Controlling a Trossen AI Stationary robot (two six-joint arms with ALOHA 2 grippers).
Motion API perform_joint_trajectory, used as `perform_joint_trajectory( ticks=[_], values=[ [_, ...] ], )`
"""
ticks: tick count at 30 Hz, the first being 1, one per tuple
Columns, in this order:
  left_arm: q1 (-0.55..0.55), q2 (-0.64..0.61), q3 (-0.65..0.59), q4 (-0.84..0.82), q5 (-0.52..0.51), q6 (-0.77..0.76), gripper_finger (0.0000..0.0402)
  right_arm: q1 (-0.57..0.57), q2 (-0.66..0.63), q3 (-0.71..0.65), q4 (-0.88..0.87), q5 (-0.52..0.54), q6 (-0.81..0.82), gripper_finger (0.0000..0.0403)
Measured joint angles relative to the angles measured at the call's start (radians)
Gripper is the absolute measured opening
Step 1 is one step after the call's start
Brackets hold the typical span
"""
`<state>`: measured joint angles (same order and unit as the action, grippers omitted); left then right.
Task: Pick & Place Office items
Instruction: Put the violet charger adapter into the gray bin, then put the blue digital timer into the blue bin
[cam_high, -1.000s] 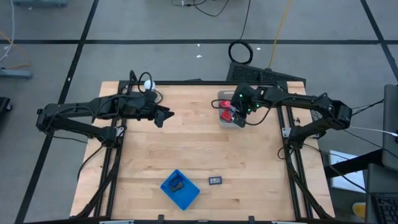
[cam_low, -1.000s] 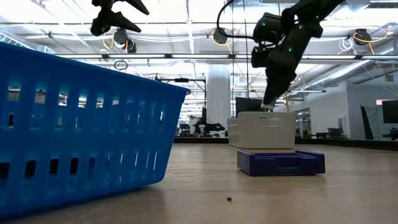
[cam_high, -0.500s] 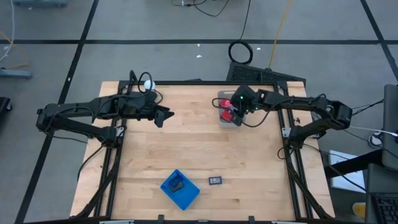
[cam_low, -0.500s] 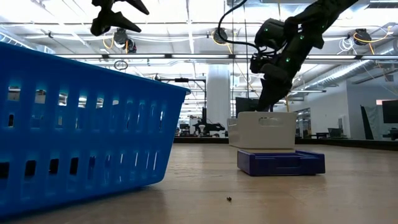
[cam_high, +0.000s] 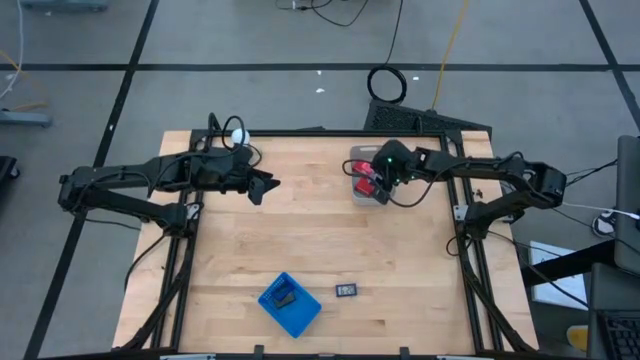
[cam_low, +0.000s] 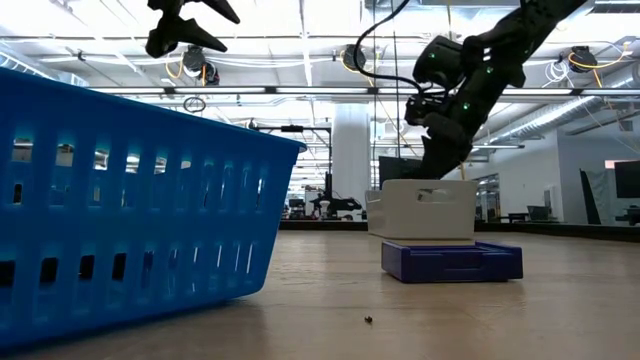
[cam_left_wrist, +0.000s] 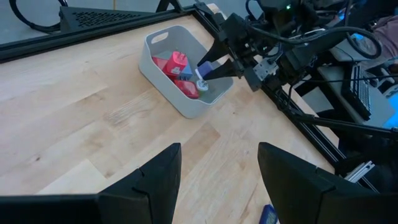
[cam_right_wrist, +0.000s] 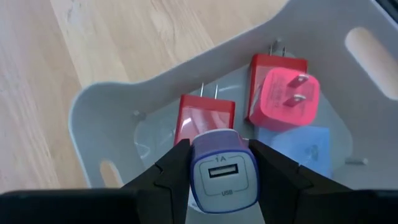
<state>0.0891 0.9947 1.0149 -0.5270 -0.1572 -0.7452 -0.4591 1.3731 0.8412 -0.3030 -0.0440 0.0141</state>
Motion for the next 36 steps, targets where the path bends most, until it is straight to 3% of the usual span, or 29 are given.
perform_joint_trajectory(
  ticks=[6,14,24,30,36],
  values=[
    [0.0,0.0,0.0,0.0,0.0,-0.001,0.0214,0.0,0.0,-0.005,0.013,0.021,-0.009,0.0131],
    [0.0,0.0,0.0,0.0,0.001,-0.022,0.0214,0.0,0.0,-0.005,0.09,0.019,0.001,0.0214],
    [0.0,0.0,0.0,0.0,0.029,-0.019,0.0214,0.002,-0.01,-0.005,0.103,0.018,0.045,0.0245],
    [0.0,0.0,0.0,0.002,0.103,-0.016,0.0214,0.003,-0.111,-0.005,0.104,0.018,0.105,0.0247],
    [0.0,0.0,0.0,0.057,0.112,0.047,0.0214,0.003,-0.264,-0.005,0.109,0.018,0.101,0.0244]
  ],
)
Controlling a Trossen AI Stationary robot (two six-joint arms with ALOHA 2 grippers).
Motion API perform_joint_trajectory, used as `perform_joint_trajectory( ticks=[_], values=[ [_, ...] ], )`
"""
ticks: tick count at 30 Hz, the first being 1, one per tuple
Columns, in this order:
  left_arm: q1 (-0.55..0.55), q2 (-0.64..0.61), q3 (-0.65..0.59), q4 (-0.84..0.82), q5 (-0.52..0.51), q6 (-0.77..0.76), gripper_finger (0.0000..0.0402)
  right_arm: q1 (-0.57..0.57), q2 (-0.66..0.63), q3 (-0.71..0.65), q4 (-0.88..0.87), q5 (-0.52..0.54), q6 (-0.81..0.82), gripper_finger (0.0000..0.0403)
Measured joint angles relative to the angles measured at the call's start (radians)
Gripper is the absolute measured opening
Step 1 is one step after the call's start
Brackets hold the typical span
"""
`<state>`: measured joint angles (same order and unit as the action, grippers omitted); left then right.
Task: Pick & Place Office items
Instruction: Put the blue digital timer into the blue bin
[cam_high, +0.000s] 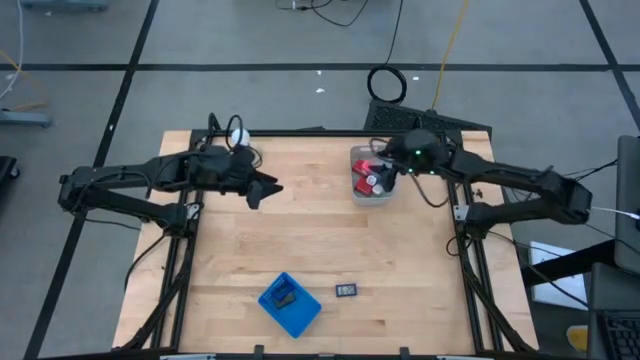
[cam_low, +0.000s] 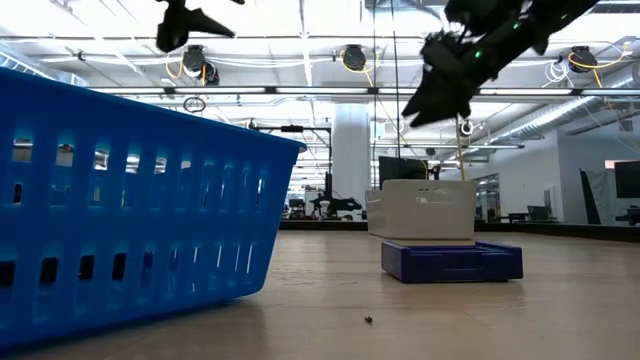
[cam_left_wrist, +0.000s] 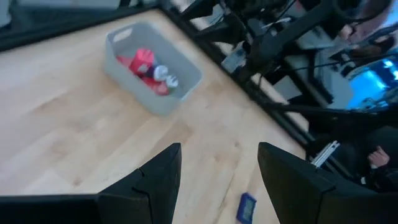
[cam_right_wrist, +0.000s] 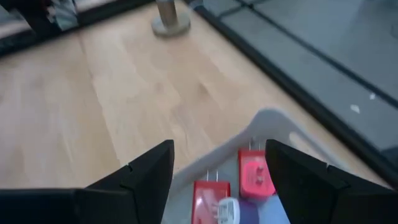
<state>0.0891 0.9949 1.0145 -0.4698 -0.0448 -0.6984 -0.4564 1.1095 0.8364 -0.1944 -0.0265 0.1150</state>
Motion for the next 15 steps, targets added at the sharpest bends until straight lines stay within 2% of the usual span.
perform_joint_trajectory(
  ticks=[7,11,15],
  values=[
    [0.0,0.0,0.0,0.171,0.087,0.048,0.0214,0.0,-0.119,0.0,0.0,0.0,0.011,0.0242],
    [-0.004,0.022,0.001,0.197,0.147,0.053,0.0214,0.0,-0.152,0.0,0.003,0.003,0.072,0.0242],
    [-0.035,0.047,0.003,0.208,0.16,0.105,0.0213,0.0,-0.161,0.0,0.003,0.004,0.146,0.0242]
  ],
)
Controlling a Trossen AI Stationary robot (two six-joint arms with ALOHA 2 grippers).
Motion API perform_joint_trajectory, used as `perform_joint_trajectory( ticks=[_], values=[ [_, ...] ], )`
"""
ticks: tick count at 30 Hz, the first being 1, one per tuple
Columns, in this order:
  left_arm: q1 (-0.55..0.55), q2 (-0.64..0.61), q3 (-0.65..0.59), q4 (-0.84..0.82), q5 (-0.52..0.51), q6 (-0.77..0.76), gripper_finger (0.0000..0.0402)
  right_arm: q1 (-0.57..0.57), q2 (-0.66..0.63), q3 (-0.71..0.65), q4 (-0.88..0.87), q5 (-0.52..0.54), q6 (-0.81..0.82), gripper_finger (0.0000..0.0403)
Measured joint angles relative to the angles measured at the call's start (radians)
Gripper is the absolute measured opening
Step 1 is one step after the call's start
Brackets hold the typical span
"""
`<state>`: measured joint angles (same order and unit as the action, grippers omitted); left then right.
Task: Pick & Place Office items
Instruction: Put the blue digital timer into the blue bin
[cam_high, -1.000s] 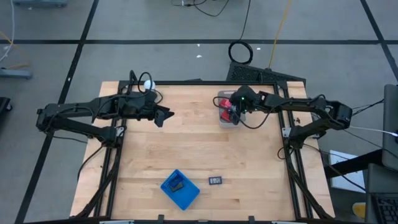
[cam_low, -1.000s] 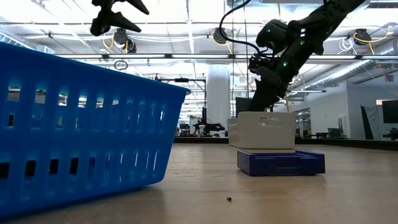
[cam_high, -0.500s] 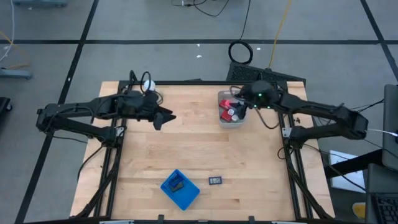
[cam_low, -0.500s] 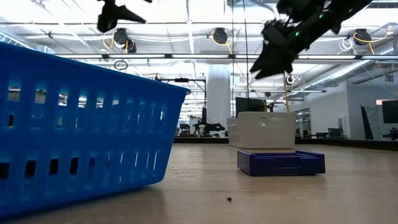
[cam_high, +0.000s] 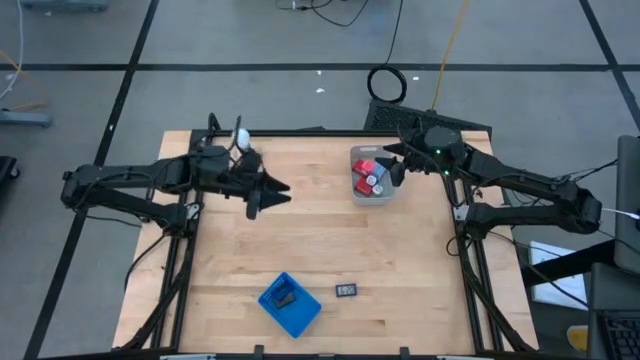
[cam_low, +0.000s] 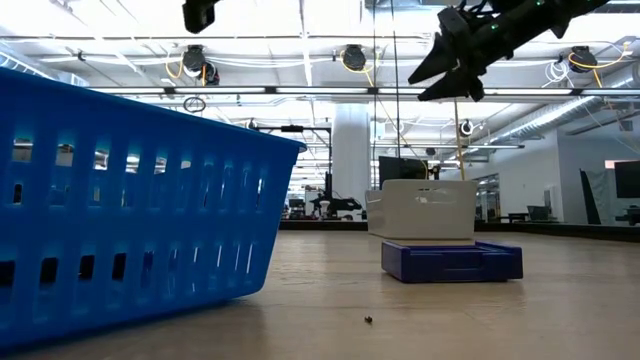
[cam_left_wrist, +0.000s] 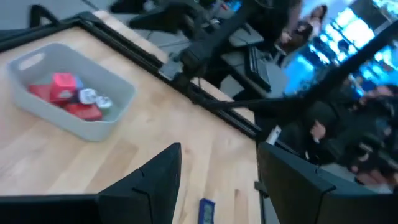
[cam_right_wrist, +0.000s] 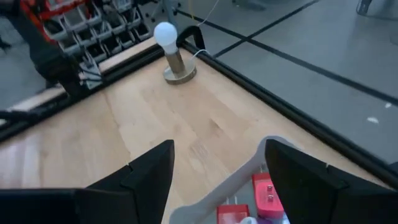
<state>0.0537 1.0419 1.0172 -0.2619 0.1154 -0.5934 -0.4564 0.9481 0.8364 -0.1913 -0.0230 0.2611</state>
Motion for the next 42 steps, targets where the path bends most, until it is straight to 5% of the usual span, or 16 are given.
perform_joint_trajectory(
  ticks=[5,11,21,33,42],
  values=[
    [-0.067,0.077,0.075,-0.025,0.024,0.115,0.0213,0.0,-0.001,0.0,0.012,0.003,0.109,0.0242],
    [-0.141,0.216,0.33,-0.241,0.016,0.316,0.0213,0.0,-0.001,0.0,0.059,0.004,0.234,0.0242],
    [-0.173,0.39,0.636,-0.519,-0.014,0.346,0.0214,0.0,-0.001,0.0,0.061,0.025,0.303,0.0242],
    [-0.2,0.546,0.798,-0.617,-0.045,0.301,0.0214,0.0,-0.002,0.001,0.099,-0.072,0.291,0.0242],
    [-0.221,0.709,0.967,-0.76,-0.064,0.329,0.0214,0.0,-0.003,0.001,0.113,-0.135,0.073,0.0242]
  ],
)
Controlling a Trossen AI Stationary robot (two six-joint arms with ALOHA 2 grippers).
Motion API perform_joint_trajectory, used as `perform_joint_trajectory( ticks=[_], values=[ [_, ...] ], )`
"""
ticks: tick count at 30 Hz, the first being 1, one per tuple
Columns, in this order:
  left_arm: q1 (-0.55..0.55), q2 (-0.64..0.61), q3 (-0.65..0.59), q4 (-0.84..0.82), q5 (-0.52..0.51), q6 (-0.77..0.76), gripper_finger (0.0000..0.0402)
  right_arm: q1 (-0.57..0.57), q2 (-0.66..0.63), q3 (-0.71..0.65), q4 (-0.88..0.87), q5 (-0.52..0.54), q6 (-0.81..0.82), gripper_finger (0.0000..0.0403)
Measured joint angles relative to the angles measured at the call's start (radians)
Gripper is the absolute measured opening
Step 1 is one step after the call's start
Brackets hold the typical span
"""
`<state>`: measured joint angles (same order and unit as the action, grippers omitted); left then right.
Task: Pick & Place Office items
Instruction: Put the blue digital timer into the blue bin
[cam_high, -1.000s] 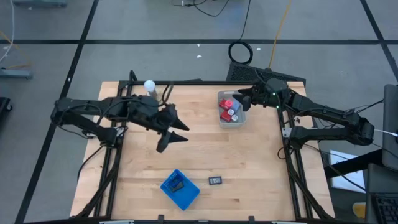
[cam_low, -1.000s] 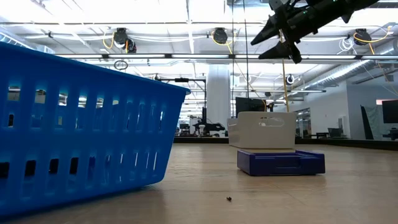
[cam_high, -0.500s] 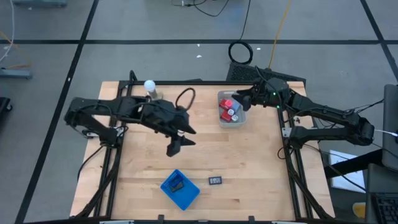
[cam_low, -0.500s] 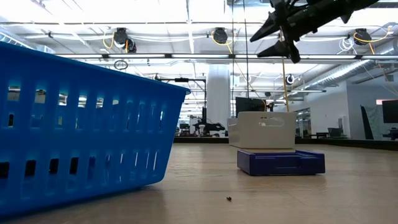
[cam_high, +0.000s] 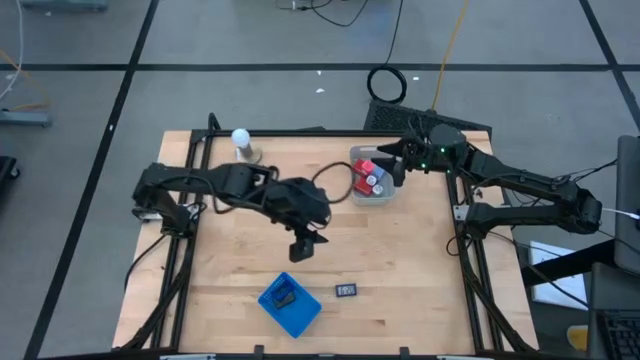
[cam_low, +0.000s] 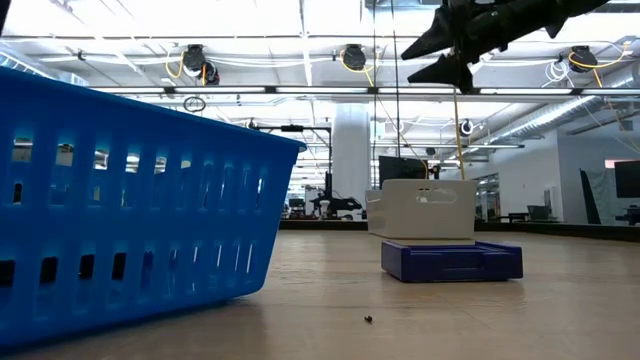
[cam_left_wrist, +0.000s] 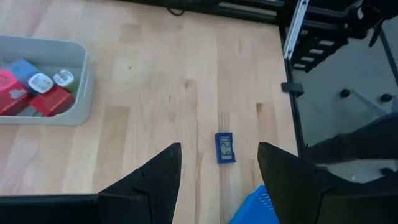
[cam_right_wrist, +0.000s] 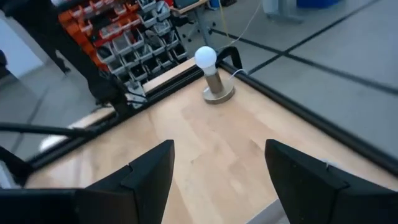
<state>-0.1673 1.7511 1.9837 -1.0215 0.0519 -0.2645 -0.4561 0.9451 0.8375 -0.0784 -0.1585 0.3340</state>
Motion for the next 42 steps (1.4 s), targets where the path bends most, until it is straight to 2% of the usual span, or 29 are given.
perform_joint_trajectory(
  ticks=[10,17,23,32,38,42],
  values=[
    [-0.007,0.167,0.112,-0.131,0.034,-0.004,0.0214,0.0,0.0,0.0,-0.008,0.0,-0.157,0.0242],
    [-0.043,0.266,0.232,-0.279,-0.066,-0.045,0.0214,0.0,0.0,0.0,-0.012,0.0,-0.196,0.0242],
    [-0.074,0.311,0.319,-0.263,-0.065,-0.097,0.0213,0.0,0.0,0.0,-0.025,0.0,-0.201,0.0242],
    [-0.139,0.37,0.319,-0.233,-0.052,-0.16,0.0213,0.0,0.0,0.0,-0.063,0.0,-0.179,0.0242],
    [-0.165,0.409,0.318,-0.132,-0.054,-0.236,0.0213,0.0,0.0,0.0,-0.1,-0.003,-0.145,0.0242],
    [-0.176,0.422,0.318,-0.087,-0.105,-0.266,0.0213,0.0,0.001,0.0,-0.112,-0.003,-0.137,0.0242]
  ],
)
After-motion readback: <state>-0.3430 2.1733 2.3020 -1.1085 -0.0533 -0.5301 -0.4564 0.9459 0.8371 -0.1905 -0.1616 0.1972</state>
